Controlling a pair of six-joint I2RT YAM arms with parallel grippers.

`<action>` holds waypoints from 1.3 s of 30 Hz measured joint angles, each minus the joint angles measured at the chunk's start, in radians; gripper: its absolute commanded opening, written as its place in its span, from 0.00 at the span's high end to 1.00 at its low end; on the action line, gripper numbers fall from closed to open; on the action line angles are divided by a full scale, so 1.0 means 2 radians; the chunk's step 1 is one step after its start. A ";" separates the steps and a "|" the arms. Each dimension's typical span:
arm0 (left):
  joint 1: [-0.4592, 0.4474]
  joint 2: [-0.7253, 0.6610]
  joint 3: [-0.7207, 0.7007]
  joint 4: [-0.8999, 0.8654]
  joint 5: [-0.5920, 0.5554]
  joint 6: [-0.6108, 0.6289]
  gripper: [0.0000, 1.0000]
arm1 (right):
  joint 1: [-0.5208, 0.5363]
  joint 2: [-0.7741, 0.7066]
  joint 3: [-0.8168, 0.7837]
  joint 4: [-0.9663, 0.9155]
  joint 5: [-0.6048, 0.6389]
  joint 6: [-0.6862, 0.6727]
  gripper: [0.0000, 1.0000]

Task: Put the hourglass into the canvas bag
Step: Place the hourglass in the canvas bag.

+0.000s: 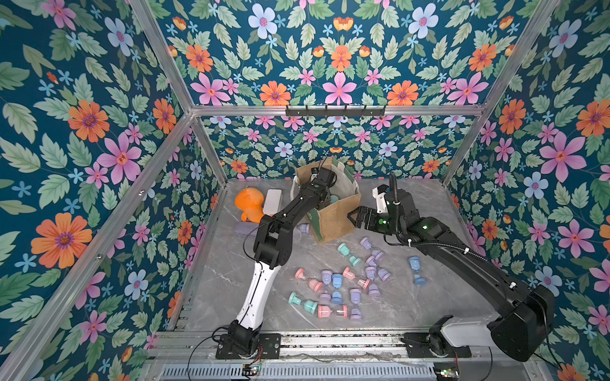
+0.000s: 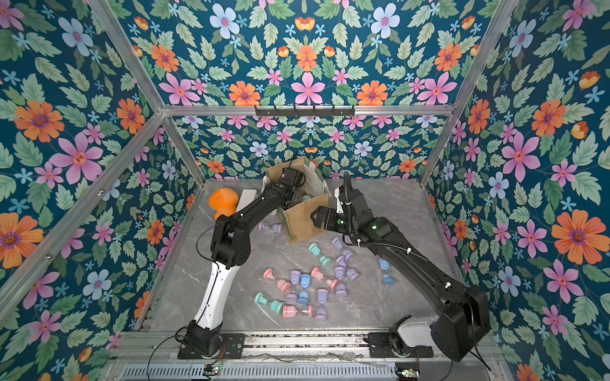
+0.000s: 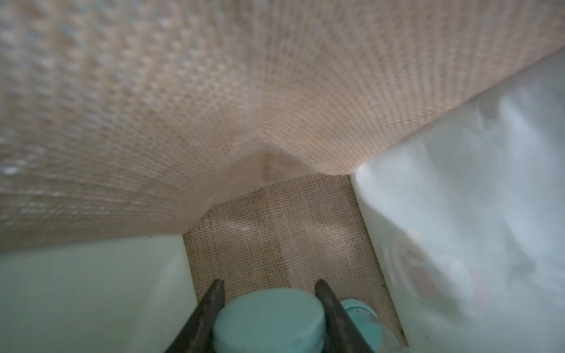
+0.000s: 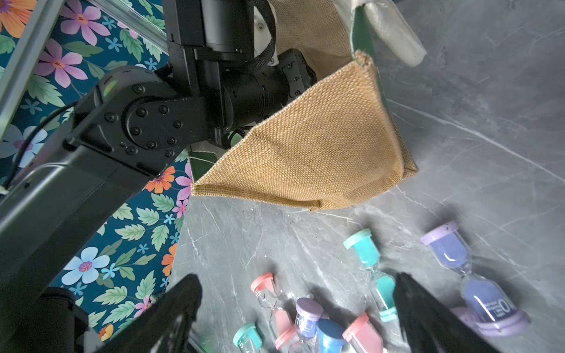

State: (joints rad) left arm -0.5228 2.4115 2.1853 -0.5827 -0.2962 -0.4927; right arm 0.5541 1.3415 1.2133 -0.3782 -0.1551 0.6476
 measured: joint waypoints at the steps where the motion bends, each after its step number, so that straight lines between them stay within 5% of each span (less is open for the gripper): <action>1: 0.000 -0.001 0.001 0.000 0.002 0.000 0.56 | -0.001 -0.001 0.000 0.000 0.000 0.000 0.01; 25: 0.000 -0.047 0.019 -0.016 0.036 -0.004 0.43 | -0.003 -0.051 -0.009 -0.027 0.001 0.002 0.01; 33: 0.000 -0.139 0.009 -0.019 0.045 -0.004 0.39 | -0.003 -0.066 -0.009 -0.063 0.019 -0.015 0.01; 39: 0.000 -0.244 -0.063 -0.007 0.056 -0.006 0.38 | -0.003 -0.076 -0.010 -0.087 0.027 -0.051 0.01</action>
State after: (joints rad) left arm -0.5228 1.9228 2.0594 -0.5968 -0.1844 -0.5053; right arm 0.5476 1.1885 1.1927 -0.5529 -0.1017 0.5461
